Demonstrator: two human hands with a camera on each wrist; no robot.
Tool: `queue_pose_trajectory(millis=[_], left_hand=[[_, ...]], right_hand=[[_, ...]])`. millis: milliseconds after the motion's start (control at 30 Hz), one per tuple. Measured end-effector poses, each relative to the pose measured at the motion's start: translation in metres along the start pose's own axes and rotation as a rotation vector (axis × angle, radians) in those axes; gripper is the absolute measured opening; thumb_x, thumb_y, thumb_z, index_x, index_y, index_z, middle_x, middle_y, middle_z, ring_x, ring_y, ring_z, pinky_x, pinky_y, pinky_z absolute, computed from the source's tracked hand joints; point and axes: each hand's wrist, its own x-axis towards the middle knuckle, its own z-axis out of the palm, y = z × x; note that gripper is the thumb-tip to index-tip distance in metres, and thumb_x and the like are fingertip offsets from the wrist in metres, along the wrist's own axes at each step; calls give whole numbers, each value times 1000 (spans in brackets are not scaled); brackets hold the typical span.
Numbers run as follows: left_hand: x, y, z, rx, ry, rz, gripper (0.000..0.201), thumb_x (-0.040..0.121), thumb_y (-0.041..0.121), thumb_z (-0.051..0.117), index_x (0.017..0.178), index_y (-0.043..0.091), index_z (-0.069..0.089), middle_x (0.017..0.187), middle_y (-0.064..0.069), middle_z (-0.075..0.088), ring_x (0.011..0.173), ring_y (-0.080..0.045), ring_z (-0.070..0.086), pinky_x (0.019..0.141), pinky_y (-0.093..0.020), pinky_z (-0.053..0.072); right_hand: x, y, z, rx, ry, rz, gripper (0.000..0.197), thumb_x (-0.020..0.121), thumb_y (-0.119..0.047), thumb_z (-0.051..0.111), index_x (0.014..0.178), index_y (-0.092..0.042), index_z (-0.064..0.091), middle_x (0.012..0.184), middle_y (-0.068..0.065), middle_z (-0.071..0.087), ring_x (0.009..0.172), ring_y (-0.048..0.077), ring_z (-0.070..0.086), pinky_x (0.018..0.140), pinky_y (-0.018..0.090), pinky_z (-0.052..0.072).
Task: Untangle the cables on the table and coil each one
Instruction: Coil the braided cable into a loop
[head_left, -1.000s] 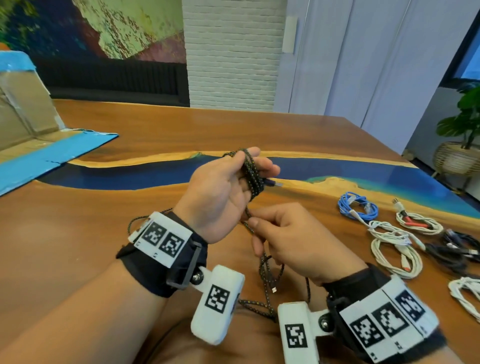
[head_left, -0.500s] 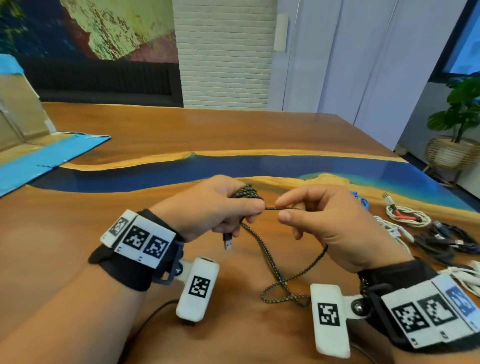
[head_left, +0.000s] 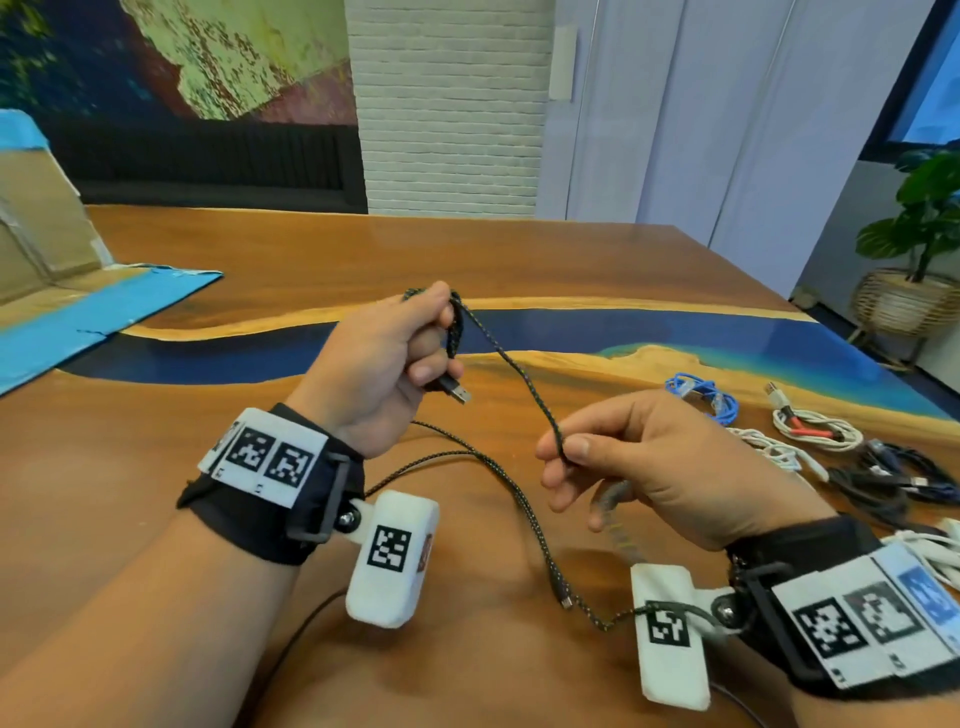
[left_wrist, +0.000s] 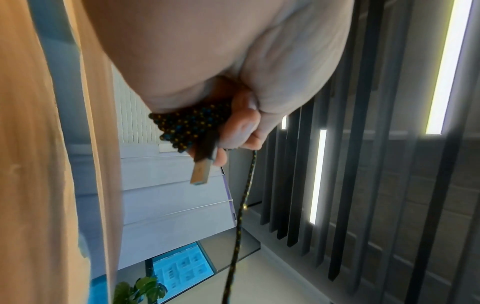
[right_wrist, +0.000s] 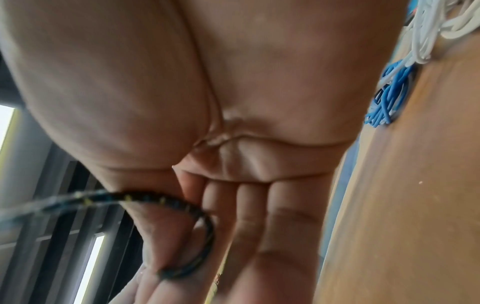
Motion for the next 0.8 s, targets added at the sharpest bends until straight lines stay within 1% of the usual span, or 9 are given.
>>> queue_pose_trajectory(millis=[67,133,300,433,500,600,667,700,800], left_hand=[[3,5,-5,-85,61,-6,32,108,31,47,80,17,54,49,10,23,42,-9,29,61,-24,50],[4,10,-11,-113,108,7,32,108,33,47,80,19,53,50,10,23,43,-9,29,61,-23,50],[8,6,-17,24,183,54,29,107,30,50,82,16,54,49,8,25,43,-12,30,58,-25,51],[4,0,-10,228,193,95,29,106,25,53,80,13,54,48,8,29,46,-15,30,63,-30,51],[2,-2,-6,322,167,117,30,106,24,53,79,12,54,49,8,30,46,-16,31,67,-34,51],[-2,-7,2,435,136,151,30,105,24,54,77,11,55,50,6,32,45,-17,34,64,-35,53],[-2,-9,5,481,133,166,31,104,24,55,75,12,56,50,4,32,43,-15,36,59,-35,53],[-2,-9,5,497,139,161,32,104,25,56,75,13,56,50,4,32,43,-15,36,59,-36,53],[-1,-7,-1,519,118,85,32,104,27,57,76,13,58,49,5,33,44,-16,35,66,-38,50]], right_hand=[[0,1,0,-84,-38,2,23,102,-3,53,91,-8,73,90,16,76,89,25,73,60,36,57],[1,2,-1,-122,25,-10,23,103,-4,53,89,-9,71,95,13,76,97,23,72,63,38,57],[9,-1,-7,78,358,-12,22,104,-5,48,106,-7,70,89,12,75,82,29,68,58,37,53],[6,-10,-11,303,577,-165,22,104,-9,48,106,-8,70,91,11,74,92,30,69,83,41,59],[3,-21,-6,419,549,-235,22,100,-14,52,115,-8,67,105,13,74,104,27,72,94,42,58],[0,-29,14,427,418,-168,55,81,-26,66,134,-15,57,122,12,72,109,29,72,98,42,56],[1,-28,32,405,310,-77,68,73,-26,70,139,-22,51,120,13,73,100,30,75,92,43,59],[1,-27,38,429,259,-49,68,75,-22,70,140,-23,50,115,14,75,90,29,76,84,42,62],[4,-27,36,535,300,-60,46,88,-7,62,133,-14,58,86,10,73,53,14,59,51,28,56]])
